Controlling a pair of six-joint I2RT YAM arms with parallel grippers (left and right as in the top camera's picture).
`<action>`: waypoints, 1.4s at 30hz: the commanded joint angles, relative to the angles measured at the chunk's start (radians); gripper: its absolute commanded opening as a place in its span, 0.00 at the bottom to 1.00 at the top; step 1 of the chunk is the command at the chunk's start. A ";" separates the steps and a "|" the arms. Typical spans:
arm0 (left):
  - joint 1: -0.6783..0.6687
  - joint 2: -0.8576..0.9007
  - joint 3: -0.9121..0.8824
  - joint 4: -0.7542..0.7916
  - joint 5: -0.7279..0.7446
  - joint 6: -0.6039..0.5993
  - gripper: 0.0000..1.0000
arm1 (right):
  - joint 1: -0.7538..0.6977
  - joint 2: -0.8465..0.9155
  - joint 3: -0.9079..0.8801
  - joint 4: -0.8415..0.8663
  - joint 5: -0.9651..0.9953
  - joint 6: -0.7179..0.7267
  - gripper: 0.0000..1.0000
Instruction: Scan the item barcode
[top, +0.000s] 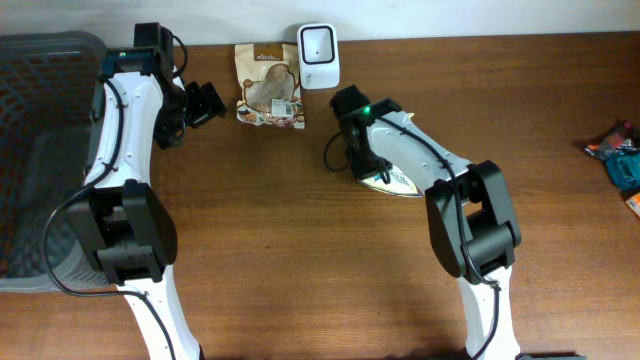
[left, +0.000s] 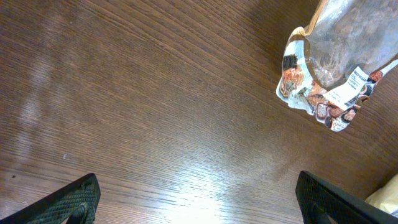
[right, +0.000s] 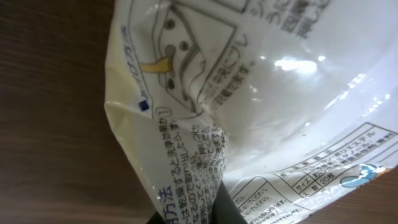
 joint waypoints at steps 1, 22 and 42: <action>0.008 -0.021 0.013 -0.001 -0.014 -0.009 0.99 | -0.029 -0.005 0.093 -0.063 -0.320 0.029 0.04; 0.008 -0.021 0.013 -0.001 -0.014 -0.009 0.99 | -0.320 -0.019 -0.126 -0.026 -0.903 0.035 0.50; 0.008 -0.021 0.013 -0.001 -0.014 -0.009 0.99 | -0.090 -0.018 0.008 -0.163 -0.290 0.173 0.24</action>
